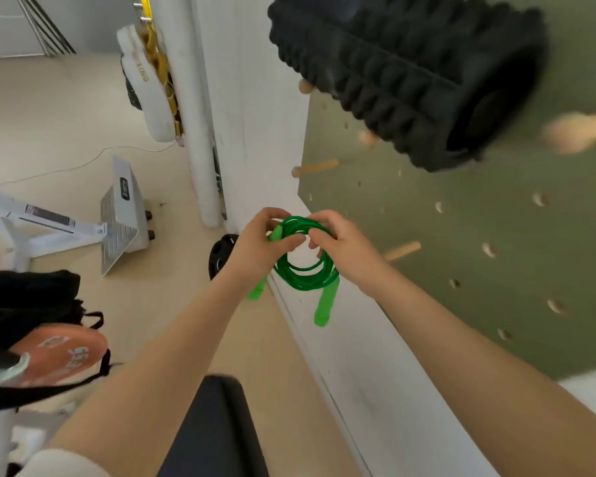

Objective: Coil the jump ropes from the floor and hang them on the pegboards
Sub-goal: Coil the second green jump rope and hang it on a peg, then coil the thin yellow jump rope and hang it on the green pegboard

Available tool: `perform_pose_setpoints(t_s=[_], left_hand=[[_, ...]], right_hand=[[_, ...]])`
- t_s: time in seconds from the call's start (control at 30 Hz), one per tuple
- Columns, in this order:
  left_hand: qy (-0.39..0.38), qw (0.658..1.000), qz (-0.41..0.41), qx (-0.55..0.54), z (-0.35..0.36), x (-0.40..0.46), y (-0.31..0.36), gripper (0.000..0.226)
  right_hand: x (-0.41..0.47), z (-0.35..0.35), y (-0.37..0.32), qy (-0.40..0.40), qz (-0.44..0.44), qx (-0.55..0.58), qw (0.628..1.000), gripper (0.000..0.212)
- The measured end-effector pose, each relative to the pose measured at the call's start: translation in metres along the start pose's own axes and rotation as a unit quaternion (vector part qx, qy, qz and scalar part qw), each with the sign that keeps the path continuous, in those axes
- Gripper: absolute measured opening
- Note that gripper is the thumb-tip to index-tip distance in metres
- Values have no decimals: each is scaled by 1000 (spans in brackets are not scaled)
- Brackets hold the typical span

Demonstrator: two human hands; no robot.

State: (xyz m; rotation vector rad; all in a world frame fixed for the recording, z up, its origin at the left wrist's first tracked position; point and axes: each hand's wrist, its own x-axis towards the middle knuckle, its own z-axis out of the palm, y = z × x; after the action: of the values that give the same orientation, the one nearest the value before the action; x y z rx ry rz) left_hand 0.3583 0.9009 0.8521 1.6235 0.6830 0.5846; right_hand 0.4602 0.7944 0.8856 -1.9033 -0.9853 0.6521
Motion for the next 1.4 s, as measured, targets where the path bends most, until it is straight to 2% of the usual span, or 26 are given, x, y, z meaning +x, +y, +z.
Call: perform_pose_setpoints(t_s=[0.07, 0.17, 0.3, 0.37, 0.5, 0.63, 0.7, 0.77, 0.83, 0.9, 1.0, 1.1, 1.17, 1.23, 1.4], left_hand=[[-20, 1000, 5, 7, -18, 51, -7, 30], [-40, 999, 34, -11, -33, 121, -22, 34], [-57, 992, 113, 30, -32, 190, -38, 30], [-76, 985, 147, 40, -24, 213, -45, 28], [-147, 975, 167, 23, 2, 247, -51, 26], [-208, 963, 158, 72, 16, 272, -32, 28], [-235, 954, 126, 134, 18, 279, -21, 35], [-245, 923, 122, 269, 22, 280, -10, 42], [-230, 910, 125, 322, 25, 272, -5, 55], [-176, 917, 155, 324, 29, 245, -3, 63], [-49, 917, 279, 280, 24, 206, -9, 49], [-37, 911, 327, 249, 25, 149, -4, 44], [-43, 912, 322, 252, 29, 112, -5, 36], [-30, 925, 281, 253, 36, 70, -9, 28], [-29, 941, 238, 238, 70, -61, 5, 28]], right_hand=[[50, 9, -2, 46, -3, 32, 998, 17], [111, 22, 4, 114, -13, 57, 992, 20], [157, 23, 15, 169, 8, 6, 986, 15], [170, 20, 20, 194, 21, -69, 978, 16], [179, 5, 27, 241, 74, -300, 920, 17], [186, -8, 31, 284, 118, -415, 856, 27], [186, -8, 31, 275, 118, -485, 822, 33], [179, -8, 31, 255, 104, -531, 801, 37], [168, -9, 29, 235, 103, -525, 811, 41], [146, -10, 20, 223, 93, -476, 846, 40], [119, -7, 7, 195, 54, -418, 886, 28], [72, -11, -7, 178, 29, -387, 904, 21], [34, -15, -14, 162, 5, -390, 906, 19], [-9, -21, -17, 130, -20, -402, 906, 20], [-123, -45, -1, 99, -64, -397, 910, 19]])
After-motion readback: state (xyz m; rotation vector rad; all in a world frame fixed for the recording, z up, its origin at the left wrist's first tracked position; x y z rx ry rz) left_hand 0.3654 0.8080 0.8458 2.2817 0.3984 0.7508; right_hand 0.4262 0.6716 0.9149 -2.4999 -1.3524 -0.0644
